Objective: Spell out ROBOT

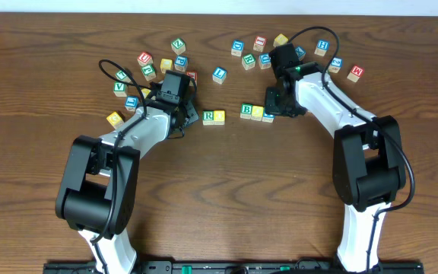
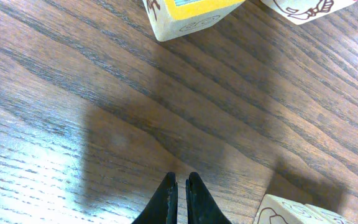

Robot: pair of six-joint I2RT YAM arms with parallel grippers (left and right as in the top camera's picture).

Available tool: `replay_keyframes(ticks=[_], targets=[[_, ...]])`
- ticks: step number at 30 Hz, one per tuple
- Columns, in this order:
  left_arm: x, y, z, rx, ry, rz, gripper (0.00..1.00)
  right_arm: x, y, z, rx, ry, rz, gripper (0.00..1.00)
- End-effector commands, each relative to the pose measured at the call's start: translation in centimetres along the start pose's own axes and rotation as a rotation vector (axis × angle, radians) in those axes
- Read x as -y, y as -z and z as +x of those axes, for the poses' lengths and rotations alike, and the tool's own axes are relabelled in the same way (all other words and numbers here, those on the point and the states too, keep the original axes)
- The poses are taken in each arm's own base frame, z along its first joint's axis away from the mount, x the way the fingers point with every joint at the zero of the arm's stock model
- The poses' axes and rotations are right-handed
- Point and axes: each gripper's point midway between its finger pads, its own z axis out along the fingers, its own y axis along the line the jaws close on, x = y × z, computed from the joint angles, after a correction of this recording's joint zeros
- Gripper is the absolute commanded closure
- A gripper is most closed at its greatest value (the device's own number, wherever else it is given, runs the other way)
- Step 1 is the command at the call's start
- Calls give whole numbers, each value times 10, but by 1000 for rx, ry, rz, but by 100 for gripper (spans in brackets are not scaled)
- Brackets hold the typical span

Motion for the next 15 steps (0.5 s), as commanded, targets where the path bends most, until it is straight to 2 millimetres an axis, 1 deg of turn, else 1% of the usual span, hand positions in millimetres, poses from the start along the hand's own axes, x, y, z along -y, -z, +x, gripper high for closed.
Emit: replay_keyframes(ticks=[1,15], targets=[[-3,8,-6,27,-2,-10,92,-8,-1,-1,0,1,-40,99],[-3,8,-6,27,1,-10,93,-17,0,-9,30,2,-83,99]])
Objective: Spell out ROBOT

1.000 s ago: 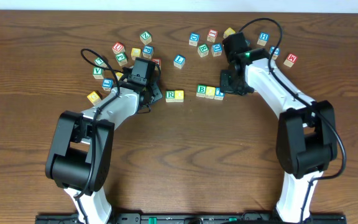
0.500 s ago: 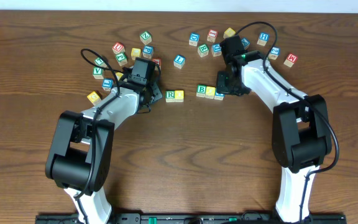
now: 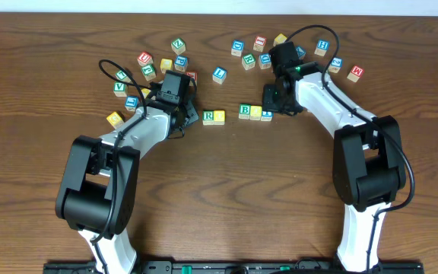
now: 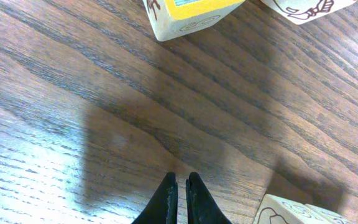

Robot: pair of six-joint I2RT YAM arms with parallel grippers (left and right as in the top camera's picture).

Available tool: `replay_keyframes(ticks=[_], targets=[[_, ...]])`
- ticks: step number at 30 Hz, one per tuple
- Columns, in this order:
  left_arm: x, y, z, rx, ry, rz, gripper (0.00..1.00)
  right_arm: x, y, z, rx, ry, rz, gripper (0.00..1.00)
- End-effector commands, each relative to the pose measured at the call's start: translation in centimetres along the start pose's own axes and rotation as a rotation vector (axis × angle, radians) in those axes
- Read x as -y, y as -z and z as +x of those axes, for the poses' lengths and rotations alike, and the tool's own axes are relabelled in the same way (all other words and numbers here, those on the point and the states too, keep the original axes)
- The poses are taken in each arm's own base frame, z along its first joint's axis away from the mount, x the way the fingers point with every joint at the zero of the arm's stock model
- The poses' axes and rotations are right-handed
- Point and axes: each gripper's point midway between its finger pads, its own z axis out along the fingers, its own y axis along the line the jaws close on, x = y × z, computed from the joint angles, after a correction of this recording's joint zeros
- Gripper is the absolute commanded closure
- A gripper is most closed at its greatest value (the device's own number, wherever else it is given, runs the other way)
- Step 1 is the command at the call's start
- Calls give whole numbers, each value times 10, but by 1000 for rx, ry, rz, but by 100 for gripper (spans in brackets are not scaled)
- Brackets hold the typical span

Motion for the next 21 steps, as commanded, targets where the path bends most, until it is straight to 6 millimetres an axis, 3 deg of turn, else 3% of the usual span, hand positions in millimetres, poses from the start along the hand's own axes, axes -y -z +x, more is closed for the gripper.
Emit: replay_keyframes(ticks=[1,11,21], targets=[[-3,8,-6,27,1,-10,93,-6,-1,-1,1,11,-29,99],[-3,8,-6,27,1,-10,93,-23,-1,1,12,44,-59,99],[-3,8,-5,27,1,-10,92,-26,-1,0,18,49,-64,99]])
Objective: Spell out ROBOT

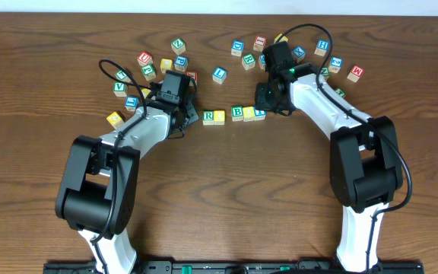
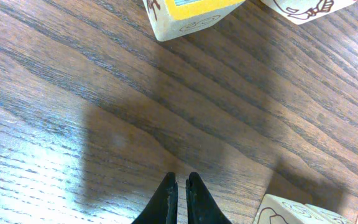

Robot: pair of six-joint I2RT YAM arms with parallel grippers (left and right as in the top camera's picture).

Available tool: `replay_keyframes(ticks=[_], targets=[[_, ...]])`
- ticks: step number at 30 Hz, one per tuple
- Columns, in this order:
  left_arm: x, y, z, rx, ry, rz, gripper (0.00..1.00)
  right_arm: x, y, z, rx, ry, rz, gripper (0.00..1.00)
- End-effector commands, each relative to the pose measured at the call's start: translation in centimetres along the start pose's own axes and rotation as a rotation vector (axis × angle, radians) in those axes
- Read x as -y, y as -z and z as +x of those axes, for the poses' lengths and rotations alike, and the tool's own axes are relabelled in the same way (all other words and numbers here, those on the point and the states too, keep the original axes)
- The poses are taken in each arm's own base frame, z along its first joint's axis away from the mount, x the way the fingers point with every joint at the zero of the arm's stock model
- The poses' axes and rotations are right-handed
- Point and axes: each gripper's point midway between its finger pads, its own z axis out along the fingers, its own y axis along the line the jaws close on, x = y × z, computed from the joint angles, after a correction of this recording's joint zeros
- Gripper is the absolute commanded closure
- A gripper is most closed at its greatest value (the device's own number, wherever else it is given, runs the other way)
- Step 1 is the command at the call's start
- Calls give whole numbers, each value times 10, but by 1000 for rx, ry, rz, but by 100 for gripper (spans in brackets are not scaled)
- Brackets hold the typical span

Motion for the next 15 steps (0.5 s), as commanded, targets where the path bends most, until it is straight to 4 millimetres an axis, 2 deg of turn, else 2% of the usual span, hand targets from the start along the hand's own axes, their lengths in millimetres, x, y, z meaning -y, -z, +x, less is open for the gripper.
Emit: replay_keyframes(ticks=[1,9,15], targets=[[-3,8,-6,27,1,-10,93,-2,-1,1,-3,14,-4,99],[-3,8,-6,27,1,-10,93,-3,0,0,2,30,-5,99],[-3,8,-6,27,1,-10,92,-9,9,-13,32,47,-17,98]])
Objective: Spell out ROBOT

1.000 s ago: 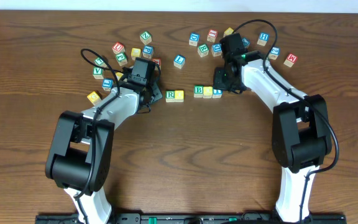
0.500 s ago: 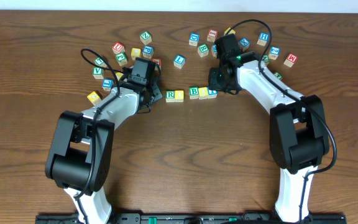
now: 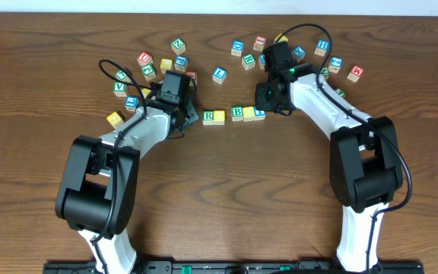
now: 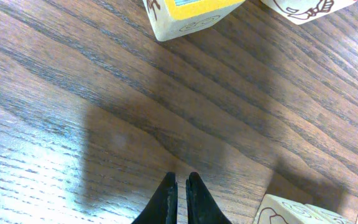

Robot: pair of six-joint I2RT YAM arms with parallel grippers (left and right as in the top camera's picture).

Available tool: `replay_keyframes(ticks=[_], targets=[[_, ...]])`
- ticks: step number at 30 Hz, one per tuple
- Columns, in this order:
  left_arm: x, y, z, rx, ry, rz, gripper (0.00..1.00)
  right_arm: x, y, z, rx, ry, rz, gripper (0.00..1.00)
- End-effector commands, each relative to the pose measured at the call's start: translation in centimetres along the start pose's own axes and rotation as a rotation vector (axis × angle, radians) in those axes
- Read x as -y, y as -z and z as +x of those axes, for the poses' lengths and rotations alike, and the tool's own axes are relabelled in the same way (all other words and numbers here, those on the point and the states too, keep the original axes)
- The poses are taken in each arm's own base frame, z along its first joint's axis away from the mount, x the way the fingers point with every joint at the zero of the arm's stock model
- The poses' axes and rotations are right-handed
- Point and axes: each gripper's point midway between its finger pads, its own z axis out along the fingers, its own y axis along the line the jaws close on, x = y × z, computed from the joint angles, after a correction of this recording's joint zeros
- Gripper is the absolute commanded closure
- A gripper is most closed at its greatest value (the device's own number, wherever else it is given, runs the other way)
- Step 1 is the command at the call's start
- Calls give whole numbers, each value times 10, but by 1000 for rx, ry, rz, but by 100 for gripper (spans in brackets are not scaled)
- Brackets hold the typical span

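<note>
A green R block [image 3: 213, 116] lies mid-table. Just to its right stands a short row: a green B block [image 3: 237, 113], a yellow block [image 3: 249, 113] and a blue block [image 3: 259, 113]. My right gripper [image 3: 268, 101] is at the row's right end, against the blue block; its jaws are hidden under the wrist. My left gripper [image 3: 192, 115] rests left of the R block. In the left wrist view its fingertips [image 4: 179, 178] are shut on nothing, just above the wood, with a pale block corner [image 4: 291, 211] at the lower right.
Loose letter blocks lie scattered along the far side, a cluster at the left [image 3: 147, 65] and several at the right [image 3: 322, 47]. A lone yellow block [image 3: 115, 119] sits left of the left arm. A yellow-faced block [image 4: 188, 14] lies ahead of the left fingers.
The B, yellow and blue row stood well right of the R block with my right gripper at its right end. At each later moment the row and the gripper were further left. Now B sits close to R. The left gripper stayed shut and still.
</note>
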Motion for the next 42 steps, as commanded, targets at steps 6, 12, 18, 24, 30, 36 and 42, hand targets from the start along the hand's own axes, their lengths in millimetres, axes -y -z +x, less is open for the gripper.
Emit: replay_keyframes(ticks=[6,12,18,24,30,36,42], targets=[[-3,8,-5,27,1,-10,92,-15,14,-22,58,40,-24,97],[-3,8,-6,27,1,-10,92,-19,15,-22,63,53,-30,96],[-3,8,-6,27,1,-10,92,-39,16,-25,88,93,-87,94],[-3,8,-6,27,1,-10,93,-67,18,-25,118,130,-137,91],[-3,8,-6,27,1,-10,93,-82,18,-21,121,128,-161,91],[-3,8,-6,27,1,-10,92,-85,2,-13,89,111,-160,95],[-3,8,-6,27,1,-10,92,-82,-13,-7,62,80,-151,98]])
